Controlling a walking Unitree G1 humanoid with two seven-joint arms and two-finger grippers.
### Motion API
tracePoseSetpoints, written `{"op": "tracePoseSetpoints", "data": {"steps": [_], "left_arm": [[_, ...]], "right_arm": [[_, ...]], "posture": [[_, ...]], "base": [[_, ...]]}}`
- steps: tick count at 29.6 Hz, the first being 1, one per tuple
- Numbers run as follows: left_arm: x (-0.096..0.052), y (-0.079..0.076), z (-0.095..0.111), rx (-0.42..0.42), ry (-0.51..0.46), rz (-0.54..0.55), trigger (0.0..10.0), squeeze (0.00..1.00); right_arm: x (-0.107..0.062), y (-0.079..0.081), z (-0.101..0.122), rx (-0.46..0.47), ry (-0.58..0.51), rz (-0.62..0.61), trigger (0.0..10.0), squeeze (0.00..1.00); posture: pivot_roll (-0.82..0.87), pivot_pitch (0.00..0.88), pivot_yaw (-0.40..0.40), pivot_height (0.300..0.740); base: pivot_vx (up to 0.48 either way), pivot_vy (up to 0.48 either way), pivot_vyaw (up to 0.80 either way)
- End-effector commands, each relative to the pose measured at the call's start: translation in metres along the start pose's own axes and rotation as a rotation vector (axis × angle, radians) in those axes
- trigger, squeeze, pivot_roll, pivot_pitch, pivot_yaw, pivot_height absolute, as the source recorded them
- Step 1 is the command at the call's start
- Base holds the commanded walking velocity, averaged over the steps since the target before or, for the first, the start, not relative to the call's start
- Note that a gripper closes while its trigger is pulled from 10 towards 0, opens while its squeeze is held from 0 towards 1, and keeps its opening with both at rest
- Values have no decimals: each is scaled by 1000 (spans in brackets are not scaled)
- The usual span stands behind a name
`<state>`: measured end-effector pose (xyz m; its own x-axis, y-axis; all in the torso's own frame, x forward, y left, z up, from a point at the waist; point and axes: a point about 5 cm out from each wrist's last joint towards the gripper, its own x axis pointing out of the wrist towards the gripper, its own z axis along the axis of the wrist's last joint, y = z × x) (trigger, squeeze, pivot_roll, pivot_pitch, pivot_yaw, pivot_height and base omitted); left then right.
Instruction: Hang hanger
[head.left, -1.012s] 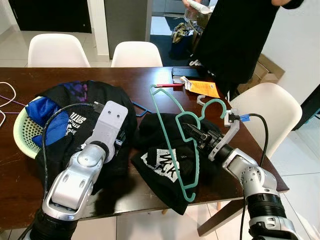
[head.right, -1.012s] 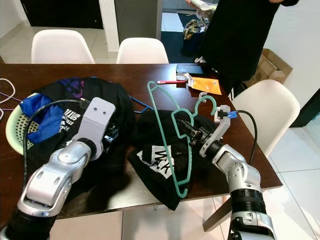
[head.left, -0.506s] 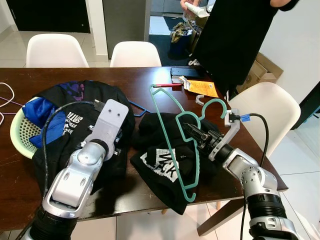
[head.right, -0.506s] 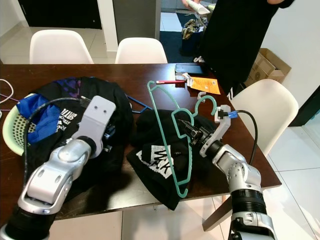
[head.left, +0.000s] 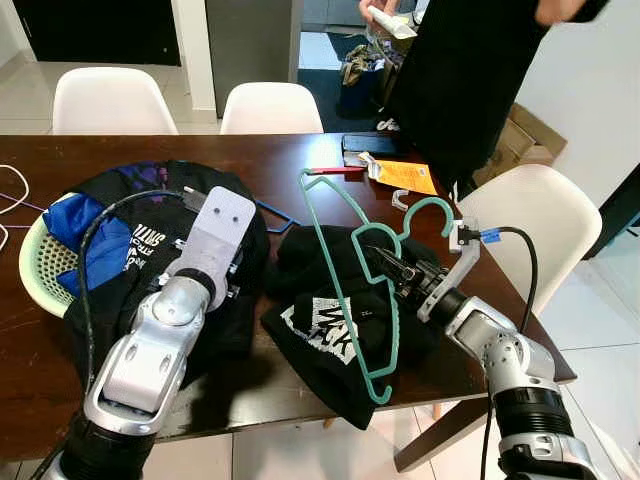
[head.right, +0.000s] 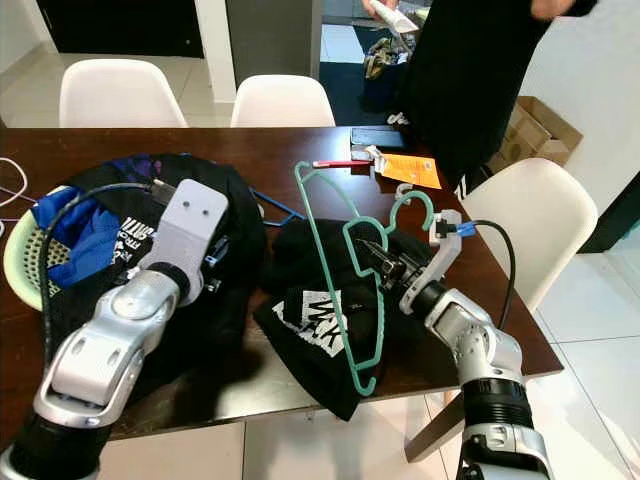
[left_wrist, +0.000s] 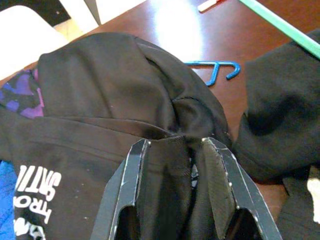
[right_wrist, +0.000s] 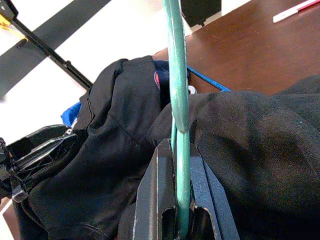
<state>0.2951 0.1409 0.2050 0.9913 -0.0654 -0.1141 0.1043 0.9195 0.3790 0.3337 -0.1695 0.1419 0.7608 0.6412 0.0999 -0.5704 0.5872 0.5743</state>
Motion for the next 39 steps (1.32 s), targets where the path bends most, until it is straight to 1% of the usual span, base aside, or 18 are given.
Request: {"op": "tracePoseSetpoints", "data": {"steps": [1, 4, 5, 12, 13, 20, 21, 26, 27, 28, 29, 30, 31, 32, 35, 37, 39], "left_arm": [[0, -5, -6, 4, 22, -21, 10000, 0], [1, -7, -8, -8, 24, -28, 10000, 0], [1, -7, -10, -19, 25, -32, 10000, 1000], [0, -6, -8, -15, 16, -19, 10000, 1000], [1, -4, -7, -14, 11, -5, 10000, 0], [3, -3, -7, -38, 7, 19, 10000, 0], [4, -3, -8, -42, 10, 22, 10000, 0], [4, -1, -10, -49, 15, 24, 10000, 0], [4, 0, -9, -50, 14, 25, 9490, 0], [4, 0, -9, -50, 14, 25, 9490, 0], [4, 2, -9, -52, 10, 26, 5098, 0], [4, 2, -9, -52, 10, 26, 5098, 0], [4, 3, -9, -54, 7, 25, 0, 0], [3, 3, -7, -58, 2, 25, 0, 0], [1, 3, -7, -70, 1, 31, 0, 0], [2, 3, -10, -73, 8, 34, 0, 0], [3, 5, -8, -70, 1, 36, 0, 0]], "right_arm": [[-4, -3, -1, -8, 15, -19, 10000, 0], [-4, -3, -1, -9, 16, -19, 10000, 0], [-4, -3, -1, -9, 16, -19, 10000, 0], [-5, -3, -1, -7, 14, -19, 10000, 0], [-6, -3, -3, -6, 13, -21, 10000, 0], [-7, -3, -4, -8, 17, -22, 10000, 0], [-6, -4, -4, -9, 21, -23, 10000, 0], [-5, -3, -3, -14, 23, -22, 10000, 0], [-4, -3, -3, -14, 19, -22, 10000, 0], [-4, -3, -3, -14, 19, -22, 10000, 0], [-3, -3, -3, -12, 12, -22, 10000, 0], [-3, -3, -3, -12, 12, -22, 10000, 0], [-4, -3, -3, -9, 9, -22, 10000, 0], [-5, -3, -2, -5, 4, -23, 10000, 0], [-7, -3, -2, 4, 1, -25, 10000, 0], [-6, -4, -3, -1, 8, -26, 10000, 0], [-4, -3, -3, -7, 11, -24, 10000, 0]], "posture": [[83, 85, -89, 740], [83, 82, -88, 740], [83, 82, -88, 740], [83, 76, -87, 740], [76, 52, -83, 740], [75, 35, -90, 740], [68, 28, -102, 740], [65, 47, -86, 740], [73, 67, -84, 740], [73, 67, -84, 740], [76, 59, -72, 740], [76, 59, -72, 740], [76, 59, -72, 740], [72, 72, -78, 740], [77, 65, -86, 740], [76, 59, -78, 740], [70, 63, -79, 740]], "base": [[0, 0, 0], [0, 0, 0], [0, 0, 0], [0, 0, 0], [0, 0, 0], [0, 0, 0], [0, 0, 0], [0, 0, 0], [0, 0, 0], [0, 0, 0], [0, 0, 0], [0, 0, 0], [0, 0, 0], [0, 0, 0], [0, 0, 0], [0, 0, 0], [0, 0, 0]]}}
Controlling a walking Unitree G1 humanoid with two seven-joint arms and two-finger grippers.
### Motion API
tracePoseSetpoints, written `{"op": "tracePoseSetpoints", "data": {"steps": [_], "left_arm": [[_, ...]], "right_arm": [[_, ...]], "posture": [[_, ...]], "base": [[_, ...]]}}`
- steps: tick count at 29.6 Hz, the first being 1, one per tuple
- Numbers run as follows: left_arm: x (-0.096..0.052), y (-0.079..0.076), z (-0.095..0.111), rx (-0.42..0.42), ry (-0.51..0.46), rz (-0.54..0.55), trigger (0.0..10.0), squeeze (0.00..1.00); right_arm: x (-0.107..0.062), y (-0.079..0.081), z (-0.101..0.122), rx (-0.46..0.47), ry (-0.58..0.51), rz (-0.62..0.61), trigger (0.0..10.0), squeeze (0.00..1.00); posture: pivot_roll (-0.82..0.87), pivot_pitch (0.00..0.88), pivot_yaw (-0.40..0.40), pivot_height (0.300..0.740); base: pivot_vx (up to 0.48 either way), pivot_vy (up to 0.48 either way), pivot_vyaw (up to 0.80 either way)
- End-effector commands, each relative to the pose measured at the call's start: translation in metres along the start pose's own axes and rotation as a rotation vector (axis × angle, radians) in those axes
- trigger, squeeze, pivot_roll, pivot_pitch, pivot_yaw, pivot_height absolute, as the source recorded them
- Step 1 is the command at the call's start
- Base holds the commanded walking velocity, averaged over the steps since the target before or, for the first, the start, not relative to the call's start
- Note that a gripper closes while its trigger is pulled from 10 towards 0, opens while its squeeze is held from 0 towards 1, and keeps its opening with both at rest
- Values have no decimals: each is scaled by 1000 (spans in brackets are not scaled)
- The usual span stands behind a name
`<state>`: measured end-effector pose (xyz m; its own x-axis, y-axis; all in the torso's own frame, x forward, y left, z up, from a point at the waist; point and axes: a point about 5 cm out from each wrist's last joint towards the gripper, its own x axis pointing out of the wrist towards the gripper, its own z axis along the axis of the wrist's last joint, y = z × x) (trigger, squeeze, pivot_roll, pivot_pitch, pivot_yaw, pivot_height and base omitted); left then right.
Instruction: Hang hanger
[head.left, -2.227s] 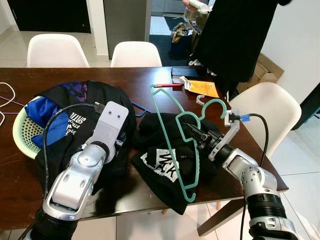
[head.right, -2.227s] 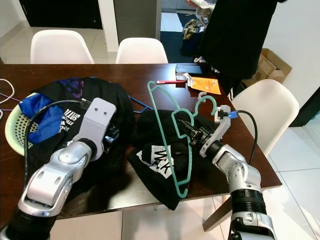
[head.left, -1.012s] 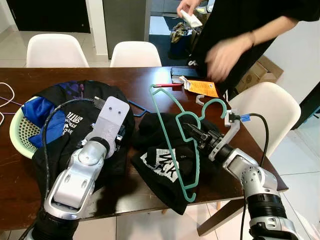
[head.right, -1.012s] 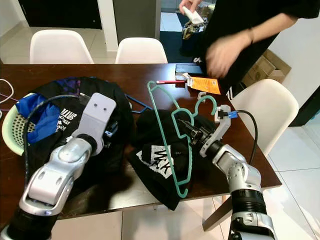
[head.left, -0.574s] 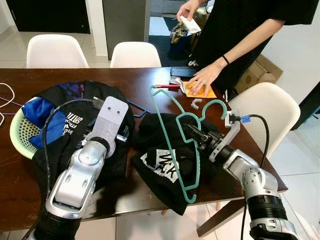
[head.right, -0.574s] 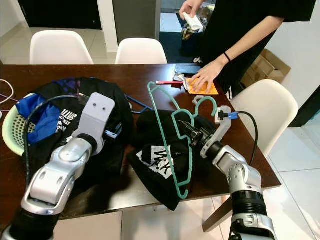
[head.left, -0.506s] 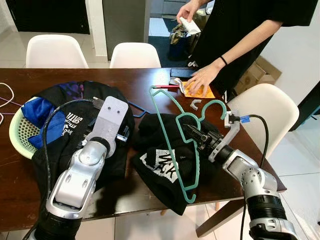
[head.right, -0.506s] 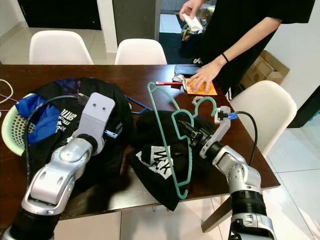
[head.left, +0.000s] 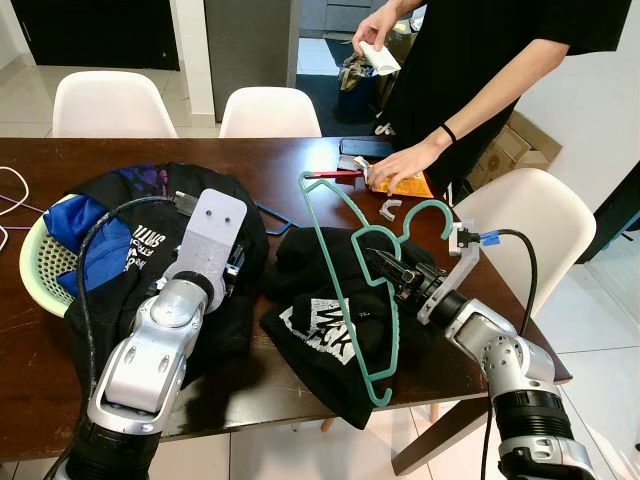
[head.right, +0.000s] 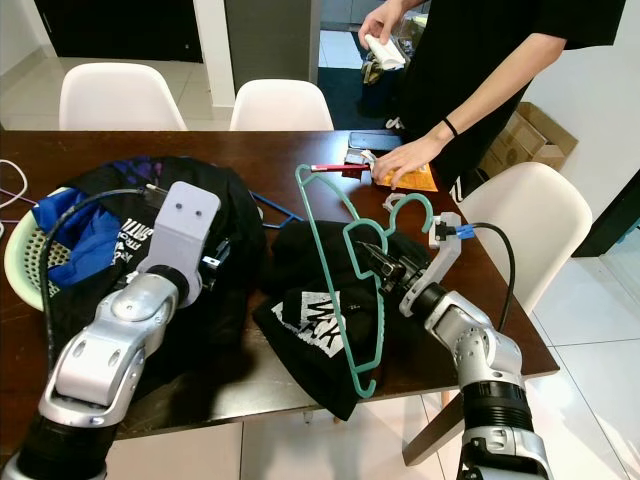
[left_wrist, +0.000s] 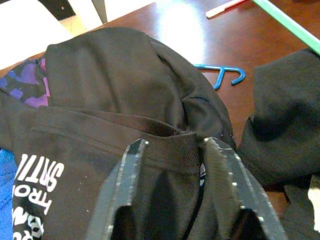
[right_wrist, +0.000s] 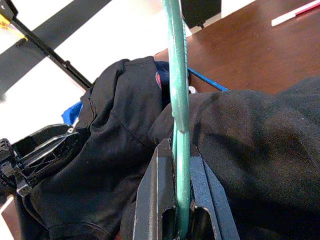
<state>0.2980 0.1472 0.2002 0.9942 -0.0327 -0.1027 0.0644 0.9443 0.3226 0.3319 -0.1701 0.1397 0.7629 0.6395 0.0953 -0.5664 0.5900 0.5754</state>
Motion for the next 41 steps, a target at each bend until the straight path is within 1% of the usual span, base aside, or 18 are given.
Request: {"op": "tracePoseSetpoints", "data": {"steps": [1, 7, 14, 17, 18, 19, 20, 22, 28, 31, 32, 33, 34, 35, 36, 38, 39, 41], "left_arm": [[0, 0, -1, -5, 0, 1, 0, 0], [0, 8, 5, -1, -22, 32, 0, 0], [-4, 39, 28, 6, -114, 157, 0, 0], [-10, 70, 45, 68, -175, 280, 0, 0], [-10, 70, 45, 68, -175, 280, 0, 0], [-14, 88, 52, 88, -196, 343, 0, 0], [-14, 88, 52, 88, -196, 343, 0, 0], [-26, 124, 66, 138, -229, 470, 0, 0], [-40, 160, 71, 198, -229, 581, 0, 0], [-36, 155, 59, 157, -174, 531, 0, 0], [-28, 134, 49, 116, -130, 408, 4980, 0], [-28, 134, 49, 116, -130, 408, 4980, 0], [-23, 118, 43, 89, -101, 321, 4980, 0], [-21, 96, 37, 77, -70, 219, 10000, 0], [-21, 96, 37, 77, -70, 219, 10000, 0], [-25, 66, 30, 92, -43, 110, 10000, 0], [-32, 61, 28, 125, -31, 83, 10000, 369], [-32, 61, 28, 125, -31, 83, 10000, 369]], "right_arm": [[-2, -2, -1, -8, 8, -19, 10000, 0], [-3, -3, 0, -2, 7, -19, 10000, 0], [-2, -3, 1, -2, 8, -19, 10000, 0], [-1, -2, 1, 0, 7, -18, 10000, 0], [-1, -2, 1, 0, 7, -18, 10000, 0], [-1, -2, 1, 2, 6, -17, 10000, 0], [-1, -2, 1, 2, 6, -17, 10000, 0], [-2, -2, 1, 6, 4, -16, 10000, 0], [-1, -2, 0, 10, 4, -14, 10000, 0], [0, -2, 0, 13, 4, -12, 10000, 0], [0, -2, 0, 14, 5, -13, 10000, 0], [0, -2, 0, 14, 5, -13, 10000, 0], [0, -2, 0, 15, 5, -14, 10000, 0], [0, -2, 0, 13, 6, -15, 10000, 0], [0, -2, 0, 13, 6, -15, 10000, 0], [-1, -2, 1, 12, 7, -15, 10000, 0], [-1, -2, 1, 13, 7, -14, 10000, 0], [-1, -2, 1, 13, 7, -14, 10000, 0]], "posture": [[70, 63, -79, 740], [70, 71, -81, 740], [78, 80, -89, 740], [81, 87, -87, 740], [81, 87, -87, 740], [85, 85, -88, 740], [85, 85, -88, 740], [91, 86, -92, 740], [97, 80, -92, 740], [101, 84, -93, 740], [99, 85, -94, 740], [99, 85, -94, 740], [99, 85, -94, 740], [93, 88, -92, 740], [93, 88, -92, 740], [94, 89, -92, 740], [101, 91, -86, 740], [101, 91, -86, 740]], "base": [[0, 0, 0], [0, 0, 0], [0, 0, 0], [0, 0, 0], [0, 0, 0], [0, 0, 0], [0, 0, 0], [0, 0, 0], [0, 0, 0], [0, 0, 0], [0, 0, 0], [0, 0, 0], [0, 0, 0], [0, 0, 0], [0, 0, 0], [0, 0, 0], [0, 0, 0], [0, 0, 0]]}}
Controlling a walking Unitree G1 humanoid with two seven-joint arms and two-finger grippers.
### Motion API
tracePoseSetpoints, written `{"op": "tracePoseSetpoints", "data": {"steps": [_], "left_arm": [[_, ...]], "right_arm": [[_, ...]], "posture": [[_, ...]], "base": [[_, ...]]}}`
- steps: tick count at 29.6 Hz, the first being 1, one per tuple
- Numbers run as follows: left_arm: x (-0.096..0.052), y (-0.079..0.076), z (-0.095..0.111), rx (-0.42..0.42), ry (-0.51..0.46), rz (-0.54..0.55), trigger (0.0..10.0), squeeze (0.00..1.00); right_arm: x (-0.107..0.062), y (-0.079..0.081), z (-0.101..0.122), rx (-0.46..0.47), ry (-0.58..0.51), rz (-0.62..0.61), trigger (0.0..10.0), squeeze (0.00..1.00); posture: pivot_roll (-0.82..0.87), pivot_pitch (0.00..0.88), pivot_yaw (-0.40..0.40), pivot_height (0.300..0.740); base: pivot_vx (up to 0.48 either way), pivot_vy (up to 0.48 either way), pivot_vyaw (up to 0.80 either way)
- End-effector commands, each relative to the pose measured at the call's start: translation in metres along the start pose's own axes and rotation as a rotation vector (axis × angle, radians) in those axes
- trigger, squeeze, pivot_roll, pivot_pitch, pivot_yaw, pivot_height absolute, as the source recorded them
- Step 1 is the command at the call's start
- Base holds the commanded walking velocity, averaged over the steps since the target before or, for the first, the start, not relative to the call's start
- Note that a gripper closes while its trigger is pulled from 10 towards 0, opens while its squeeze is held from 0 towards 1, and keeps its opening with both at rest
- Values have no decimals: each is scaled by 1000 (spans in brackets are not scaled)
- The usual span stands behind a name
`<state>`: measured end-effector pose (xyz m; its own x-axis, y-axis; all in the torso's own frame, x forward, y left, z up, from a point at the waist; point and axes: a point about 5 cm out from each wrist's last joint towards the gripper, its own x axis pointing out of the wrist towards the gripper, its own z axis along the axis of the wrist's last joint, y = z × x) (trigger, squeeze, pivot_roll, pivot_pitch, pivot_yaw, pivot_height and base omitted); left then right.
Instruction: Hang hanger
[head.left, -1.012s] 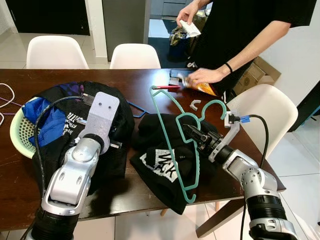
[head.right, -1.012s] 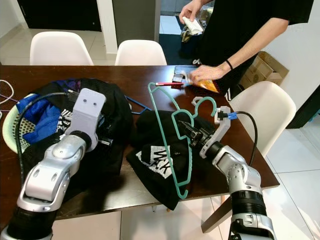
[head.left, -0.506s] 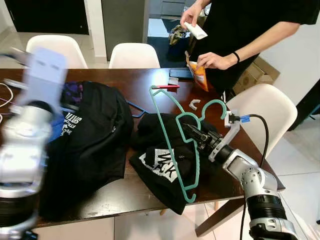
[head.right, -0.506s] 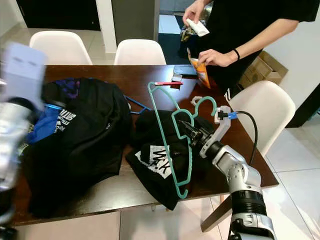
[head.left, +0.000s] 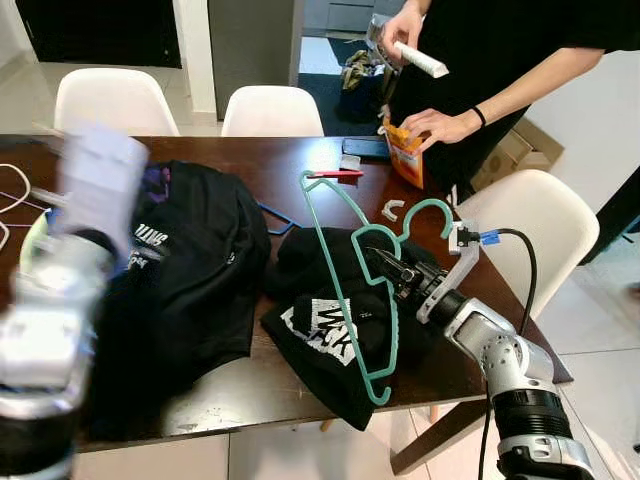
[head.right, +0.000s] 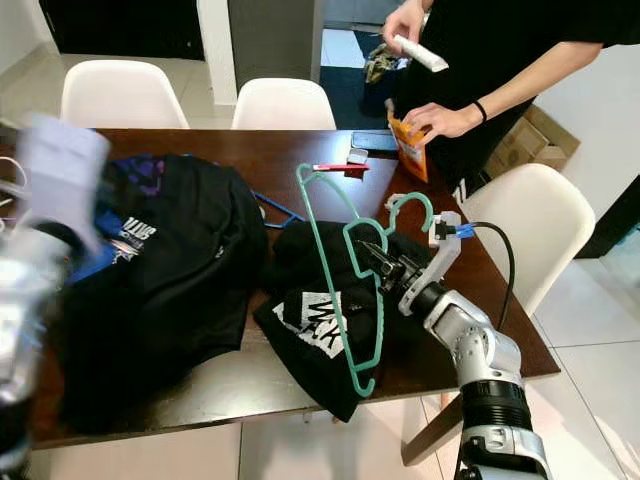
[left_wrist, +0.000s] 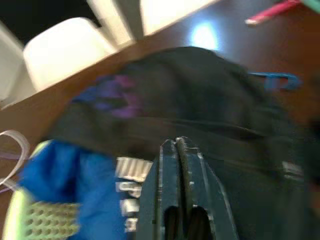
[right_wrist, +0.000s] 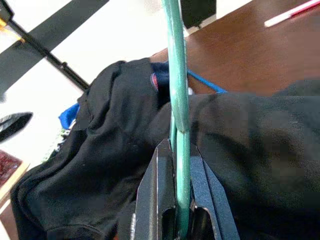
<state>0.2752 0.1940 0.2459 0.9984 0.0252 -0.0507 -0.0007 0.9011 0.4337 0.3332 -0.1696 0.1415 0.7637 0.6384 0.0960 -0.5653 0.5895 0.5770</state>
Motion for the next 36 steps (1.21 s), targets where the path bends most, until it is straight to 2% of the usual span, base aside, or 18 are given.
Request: {"op": "tracePoseSetpoints", "data": {"steps": [1, 2, 3, 6, 7, 8, 9, 10, 11, 16, 19, 20, 21, 27, 30, 31, 36], "left_arm": [[-7, 3, 1, 33, 1, -2, 10000, 1000], [-12, 7, -1, 68, 18, -13, 10000, 1000], [-12, 7, -1, 68, 18, -13, 10000, 1000], [-26, 27, -4, 177, 100, -67, 10000, 1000], [-26, 27, -4, 177, 100, -67, 10000, 1000], [-30, 33, -6, 242, 141, -97, 10000, 1000], [-34, 36, -8, 293, 172, -135, 10000, 0], [-34, 36, -8, 293, 172, -135, 10000, 0], [-39, 36, -9, 326, 211, -198, 10000, 0], [-41, 30, -6, 301, 203, -262, 10000, 0], [-44, 21, -4, 290, 204, -360, 10000, 0], [-44, 21, -4, 290, 204, -360, 10000, 0], [-47, 18, -3, 302, 221, -420, 10000, 0], [-50, 22, -8, 324, 278, -457, 10000, 0], [-53, 22, -12, 363, 325, -504, 10000, 0], [-52, 26, -12, 393, 335, -492, 10000, 0], [-50, 33, -11, 438, 347, -459, 10000, 0]], "right_arm": [[-2, -3, -1, 12, 9, -13, 10000, 0], [-2, -3, -1, 17, 9, -12, 10000, 0], [-2, -3, -1, 17, 9, -12, 10000, 0], [0, -2, -1, 28, 11, -3, 10000, 0], [0, -2, -1, 28, 11, -3, 10000, 0], [0, -2, -2, 30, 11, -2, 10000, 0], [1, -2, -2, 32, 12, -1, 10000, 0], [1, -2, -2, 32, 12, -1, 10000, 0], [1, -2, -3, 34, 12, -1, 10000, 0], [1, -2, -3, 35, 14, -1, 10000, 0], [1, -2, -4, 34, 16, 0, 10000, 0], [1, -2, -4, 34, 16, 0, 10000, 0], [1, -2, -5, 34, 16, 1, 10000, 0], [1, -2, -4, 37, 11, -1, 10000, 0], [1, -2, -5, 36, 11, -5, 10000, 0], [1, -2, -5, 35, 11, -5, 10000, 0], [1, -2, -5, 37, 11, -5, 10000, 0]], "posture": [[101, 91, -86, 740], [116, 94, -89, 740], [116, 94, -89, 740], [123, 97, -86, 740], [123, 97, -86, 740], [126, 93, -86, 740], [126, 93, -86, 740], [126, 93, -86, 740], [126, 85, -83, 740], [126, 78, -80, 740], [127, 72, -76, 740], [127, 72, -76, 740], [129, 72, -72, 740], [126, 74, -75, 740], [119, 75, -69, 740], [125, 75, -73, 740], [122, 76, -74, 740]], "base": [[0, 0, 0], [0, 0, 0], [0, 0, 0], [0, 0, 0], [0, 0, 0], [0, 0, 0], [0, 0, 0], [0, 0, 0], [0, 0, 0], [0, 0, 0], [0, 0, 0], [0, 0, 0], [0, 0, 0], [0, 0, 0], [0, 0, 0], [0, 0, 0], [0, 0, 0]]}}
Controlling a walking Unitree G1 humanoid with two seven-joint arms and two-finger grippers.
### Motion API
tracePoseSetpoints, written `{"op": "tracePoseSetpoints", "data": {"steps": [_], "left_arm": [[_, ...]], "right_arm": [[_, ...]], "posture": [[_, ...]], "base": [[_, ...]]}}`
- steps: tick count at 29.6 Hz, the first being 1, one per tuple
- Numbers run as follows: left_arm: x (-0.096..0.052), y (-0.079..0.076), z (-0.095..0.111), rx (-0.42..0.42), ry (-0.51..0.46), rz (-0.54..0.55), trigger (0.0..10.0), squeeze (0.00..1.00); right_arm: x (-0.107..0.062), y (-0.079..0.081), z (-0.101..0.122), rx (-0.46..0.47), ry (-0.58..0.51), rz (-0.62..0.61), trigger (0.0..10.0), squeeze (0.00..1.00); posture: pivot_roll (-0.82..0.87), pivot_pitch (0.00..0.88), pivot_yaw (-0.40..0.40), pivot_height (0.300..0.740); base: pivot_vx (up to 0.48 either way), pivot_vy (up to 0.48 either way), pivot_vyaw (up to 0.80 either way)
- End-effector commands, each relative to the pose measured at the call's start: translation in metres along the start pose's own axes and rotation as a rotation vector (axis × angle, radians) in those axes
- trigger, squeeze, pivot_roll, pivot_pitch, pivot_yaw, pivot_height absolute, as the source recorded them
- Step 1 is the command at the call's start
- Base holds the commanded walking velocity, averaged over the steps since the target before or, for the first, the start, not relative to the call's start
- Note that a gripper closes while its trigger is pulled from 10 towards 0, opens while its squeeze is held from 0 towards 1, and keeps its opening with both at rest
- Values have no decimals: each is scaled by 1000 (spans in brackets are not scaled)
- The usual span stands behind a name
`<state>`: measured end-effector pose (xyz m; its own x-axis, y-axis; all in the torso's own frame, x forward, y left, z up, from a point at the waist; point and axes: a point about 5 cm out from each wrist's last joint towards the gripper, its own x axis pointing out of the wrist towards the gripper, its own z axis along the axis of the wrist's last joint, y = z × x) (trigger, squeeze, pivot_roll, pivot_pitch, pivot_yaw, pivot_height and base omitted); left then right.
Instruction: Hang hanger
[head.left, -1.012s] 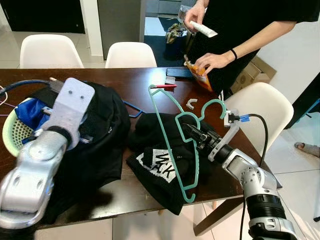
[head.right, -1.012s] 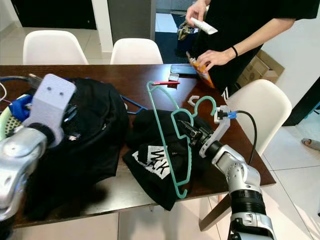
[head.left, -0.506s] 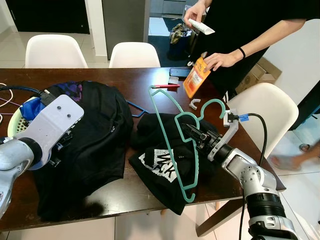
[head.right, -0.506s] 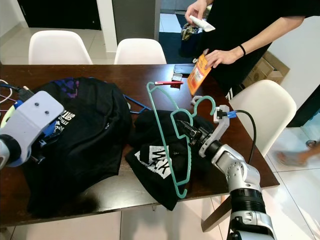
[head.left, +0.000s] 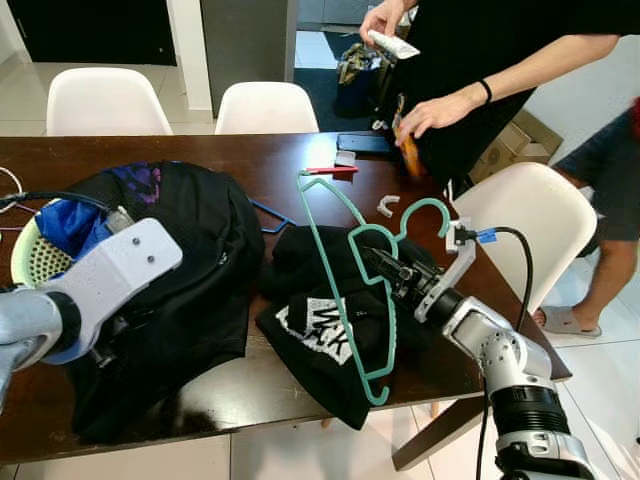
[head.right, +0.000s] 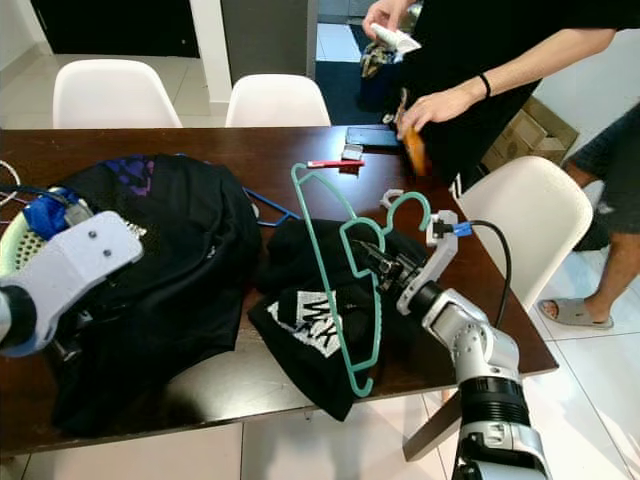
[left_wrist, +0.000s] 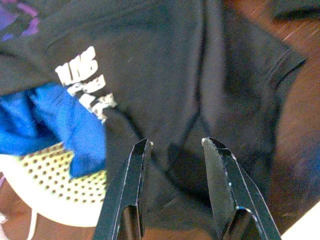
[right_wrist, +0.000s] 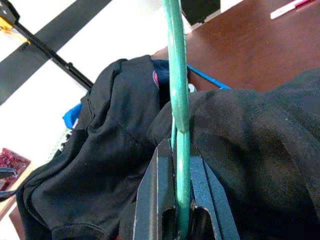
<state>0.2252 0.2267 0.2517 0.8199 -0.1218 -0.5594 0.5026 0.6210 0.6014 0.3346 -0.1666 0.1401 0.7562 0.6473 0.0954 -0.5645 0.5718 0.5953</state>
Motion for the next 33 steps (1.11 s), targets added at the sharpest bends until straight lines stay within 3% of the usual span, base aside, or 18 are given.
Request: {"op": "tracePoseSetpoints", "data": {"steps": [1, 11, 25, 33], "left_arm": [[-1, 2, 0, 33, 15, 3, 10000, 0], [-1, 12, 2, 55, 14, 64, 10000, 0], [13, 0, -9, 34, 42, 3, 10000, 0], [17, 1, -9, 43, 46, 7, 10000, 0]], "right_arm": [[-2, -3, -3, 14, 4, -14, 10000, 0], [-2, -2, -3, 13, 4, -15, 10000, 0], [-3, -2, -1, 8, 3, -18, 10000, 0], [-2, -2, -1, 6, 2, -18, 10000, 0]], "posture": [[122, 72, -75, 740], [116, 74, -70, 740], [108, 89, -69, 740], [106, 93, -68, 740]], "base": [[0, 0, 0], [0, 0, 0], [0, 0, 0], [0, 0, 0]]}}
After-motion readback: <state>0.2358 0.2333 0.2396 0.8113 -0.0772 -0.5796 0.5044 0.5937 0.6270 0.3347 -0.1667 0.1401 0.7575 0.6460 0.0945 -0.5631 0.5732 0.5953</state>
